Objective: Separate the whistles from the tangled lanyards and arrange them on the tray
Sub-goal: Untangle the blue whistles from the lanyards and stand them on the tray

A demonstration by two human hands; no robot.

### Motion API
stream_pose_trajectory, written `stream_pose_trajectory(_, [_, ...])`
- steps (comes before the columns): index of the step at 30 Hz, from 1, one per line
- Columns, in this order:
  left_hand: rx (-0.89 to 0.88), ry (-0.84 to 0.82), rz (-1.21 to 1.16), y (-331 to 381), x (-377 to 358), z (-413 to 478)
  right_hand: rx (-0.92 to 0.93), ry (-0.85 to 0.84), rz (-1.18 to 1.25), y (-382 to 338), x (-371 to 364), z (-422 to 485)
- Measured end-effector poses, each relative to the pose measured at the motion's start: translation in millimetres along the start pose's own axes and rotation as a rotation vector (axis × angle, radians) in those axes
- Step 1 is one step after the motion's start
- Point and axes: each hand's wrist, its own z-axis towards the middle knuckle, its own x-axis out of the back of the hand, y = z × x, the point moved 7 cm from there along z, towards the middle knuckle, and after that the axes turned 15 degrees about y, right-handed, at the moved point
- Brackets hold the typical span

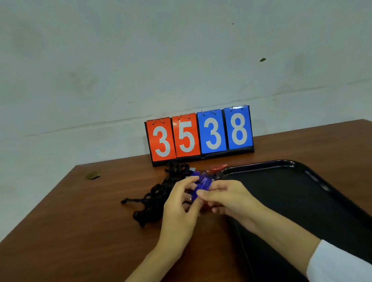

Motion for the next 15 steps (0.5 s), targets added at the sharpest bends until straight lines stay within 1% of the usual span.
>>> stream_pose_trajectory(2, [0.078, -0.034, -0.054, -1, -5, -2, 0.009, 0.080, 0.057, 0, 5, 2])
stream_pose_trajectory(4, [0.197, -0.076, -0.129, -5, -10, -2, -0.048, 0.139, 0.251, -3, 10, 5])
stream_pose_trajectory(6, [0.265, -0.100, -0.146, -8, -10, -2, -0.113, 0.120, 0.483, -11, 15, 7])
stream_pose_trajectory(8, [0.281, -0.087, -0.118, -9, -5, 3, -0.138, 0.072, 0.616, -20, 17, 6])
stream_pose_trajectory(10, [0.278, -0.092, -0.061, -8, 3, 12, -0.089, 0.047, 0.562, -26, 17, 3])
stream_pose_trajectory(11, [0.276, -0.145, -0.033, -7, 6, 16, -0.056, 0.042, 0.519, -29, 17, 1])
stream_pose_trajectory(14, [0.272, -0.429, 0.035, -2, 10, 22, 0.036, 0.037, 0.460, -37, 19, -2])
stream_pose_trajectory(15, [0.292, -0.482, 0.029, -2, 14, 25, 0.092, 0.059, 0.414, -42, 23, -2])
